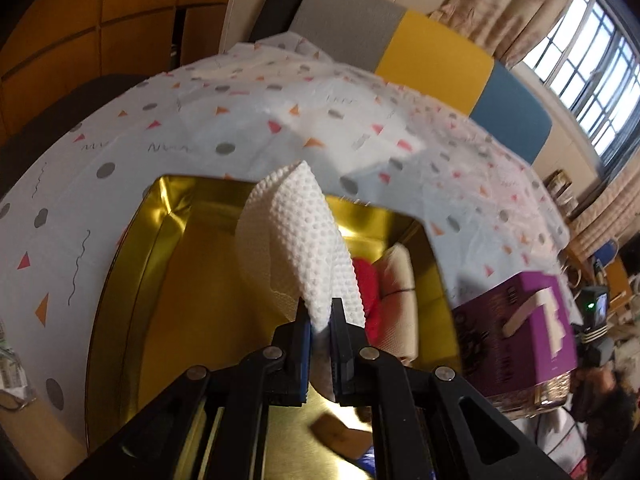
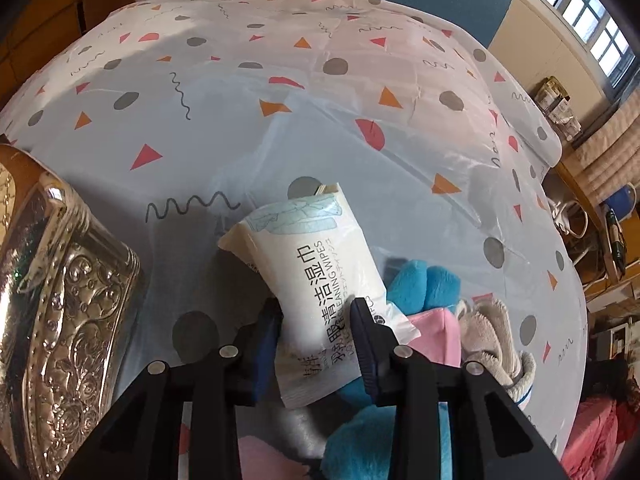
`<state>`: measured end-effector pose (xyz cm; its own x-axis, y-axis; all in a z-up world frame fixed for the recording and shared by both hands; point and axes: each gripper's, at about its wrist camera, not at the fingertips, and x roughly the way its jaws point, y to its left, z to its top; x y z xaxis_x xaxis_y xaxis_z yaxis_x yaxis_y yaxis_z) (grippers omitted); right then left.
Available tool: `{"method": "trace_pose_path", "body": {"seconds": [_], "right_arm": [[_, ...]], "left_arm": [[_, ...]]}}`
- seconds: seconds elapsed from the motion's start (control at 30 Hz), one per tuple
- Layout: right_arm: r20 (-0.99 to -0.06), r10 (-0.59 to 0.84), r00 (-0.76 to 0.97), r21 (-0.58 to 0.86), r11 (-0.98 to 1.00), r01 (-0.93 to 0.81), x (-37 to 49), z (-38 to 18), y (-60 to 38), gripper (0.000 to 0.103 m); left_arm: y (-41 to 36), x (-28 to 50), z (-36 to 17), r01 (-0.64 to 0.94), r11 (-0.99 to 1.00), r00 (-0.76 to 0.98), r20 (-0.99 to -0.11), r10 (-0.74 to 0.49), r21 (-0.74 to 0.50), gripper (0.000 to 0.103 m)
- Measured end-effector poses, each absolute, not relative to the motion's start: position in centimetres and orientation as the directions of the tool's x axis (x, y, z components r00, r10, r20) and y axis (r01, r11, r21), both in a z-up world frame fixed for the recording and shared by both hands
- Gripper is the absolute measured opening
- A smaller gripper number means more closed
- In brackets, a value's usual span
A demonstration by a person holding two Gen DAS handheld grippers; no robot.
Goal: Organize soft objects
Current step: 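Release the white towel square into the gold tray with the left gripper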
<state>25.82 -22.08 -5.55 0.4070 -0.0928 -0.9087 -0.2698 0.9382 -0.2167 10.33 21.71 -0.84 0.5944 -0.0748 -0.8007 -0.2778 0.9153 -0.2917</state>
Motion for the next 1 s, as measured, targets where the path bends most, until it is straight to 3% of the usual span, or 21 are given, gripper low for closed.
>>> {"method": "trace_pose_path", "body": {"seconds": [0.17, 0.23, 0.27, 0.3, 0.37, 0.4, 0.73, 1.0], "right_arm": [[-0.913, -0.098, 0.395, -0.213, 0.942, -0.258, 25.9, -5.7, -22.1, 0.036], [-0.916, -0.092, 0.391, -0.204, 0.945, -0.255, 26.1, -5.6, -22.2, 0.036], [-0.917, -0.088, 0.389, -0.198, 0.947, -0.254, 26.1, -5.6, -22.2, 0.036], [-0.918, -0.082, 0.387, -0.191, 0.949, -0.252, 26.1, -5.6, -22.3, 0.036], [-0.921, -0.065, 0.384, -0.170, 0.955, -0.245, 26.4, -5.6, -22.6, 0.036], [-0.925, -0.058, 0.376, -0.158, 0.958, -0.241, 26.5, -5.6, -22.8, 0.036], [-0.924, -0.026, 0.382, -0.107, 0.976, -0.192, 26.5, -5.0, -23.2, 0.026], [-0.920, 0.039, 0.389, -0.035, 0.983, -0.182, 25.2, -3.9, -22.7, 0.021]], "left_arm": [[22.0, 12.4, -2.3, -0.292, 0.926, 0.538, -0.841, -0.048, -0.239, 0.008], [21.7, 13.2, -2.4, -0.283, 0.934, 0.534, -0.844, -0.036, -0.219, 0.013], [21.5, 13.8, -2.4, -0.270, 0.940, 0.540, -0.841, -0.031, -0.209, 0.020], [21.3, 14.1, -2.4, -0.269, 0.943, 0.543, -0.839, -0.021, -0.198, 0.040], [21.1, 14.6, -2.3, -0.269, 0.943, 0.555, -0.832, -0.015, -0.197, 0.068], [21.2, 14.7, -2.1, -0.273, 0.941, 0.562, -0.827, -0.012, -0.200, 0.072], [19.9, 10.9, 0.2, -0.296, 0.947, 0.620, -0.779, 0.092, -0.124, 0.080], [17.5, 8.0, 0.9, -0.241, 0.956, 0.641, -0.767, 0.027, -0.167, 0.084]]}}
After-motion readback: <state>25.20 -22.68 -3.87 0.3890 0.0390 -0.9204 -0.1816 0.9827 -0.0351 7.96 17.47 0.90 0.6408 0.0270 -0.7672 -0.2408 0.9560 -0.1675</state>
